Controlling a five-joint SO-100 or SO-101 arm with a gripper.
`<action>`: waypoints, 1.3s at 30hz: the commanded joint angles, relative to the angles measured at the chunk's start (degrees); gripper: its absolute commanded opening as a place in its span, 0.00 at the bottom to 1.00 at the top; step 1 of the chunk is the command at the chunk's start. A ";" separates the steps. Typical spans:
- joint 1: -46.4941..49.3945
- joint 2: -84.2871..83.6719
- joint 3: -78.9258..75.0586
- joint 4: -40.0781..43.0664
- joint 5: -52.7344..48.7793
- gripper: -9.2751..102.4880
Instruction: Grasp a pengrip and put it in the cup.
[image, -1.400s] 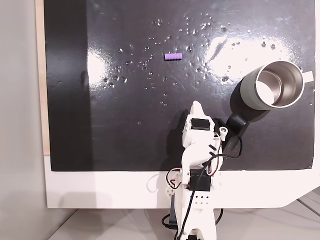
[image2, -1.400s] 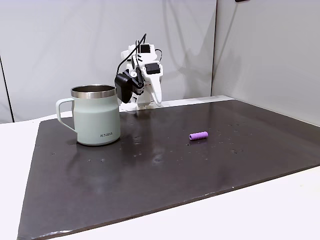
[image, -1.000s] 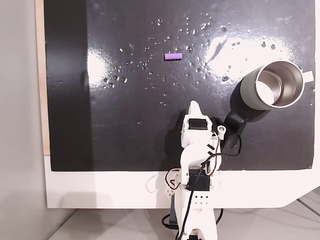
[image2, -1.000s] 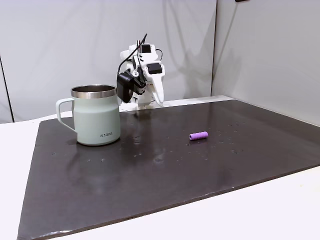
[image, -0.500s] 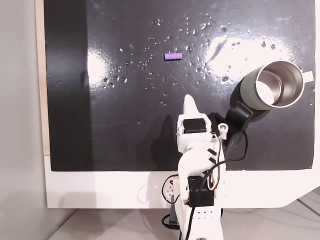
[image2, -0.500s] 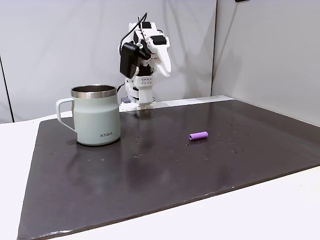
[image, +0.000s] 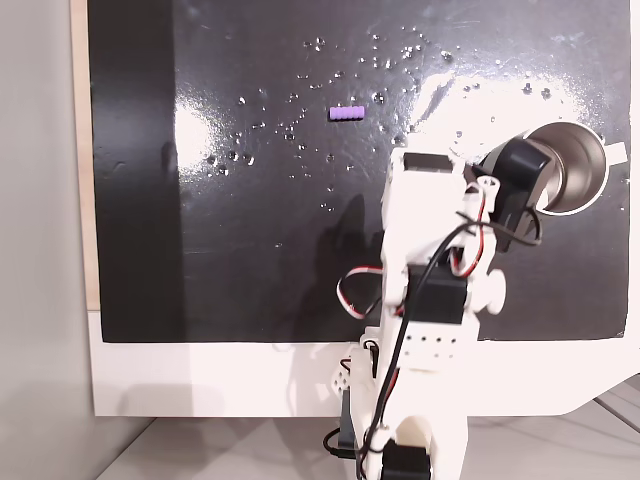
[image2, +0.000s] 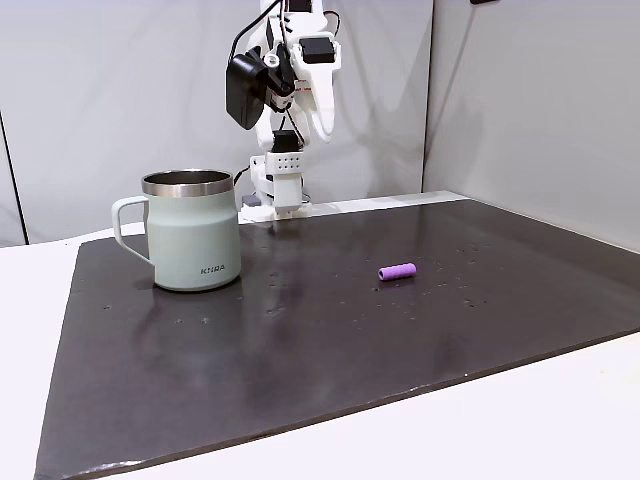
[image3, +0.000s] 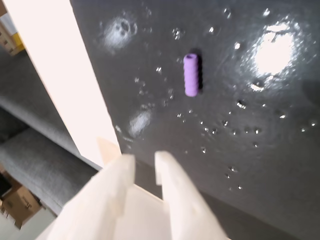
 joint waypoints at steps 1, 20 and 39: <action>1.67 -7.03 -10.20 2.99 0.62 0.08; 3.78 -59.33 -62.84 30.32 7.73 0.08; -2.11 -79.01 -78.31 32.78 5.98 0.22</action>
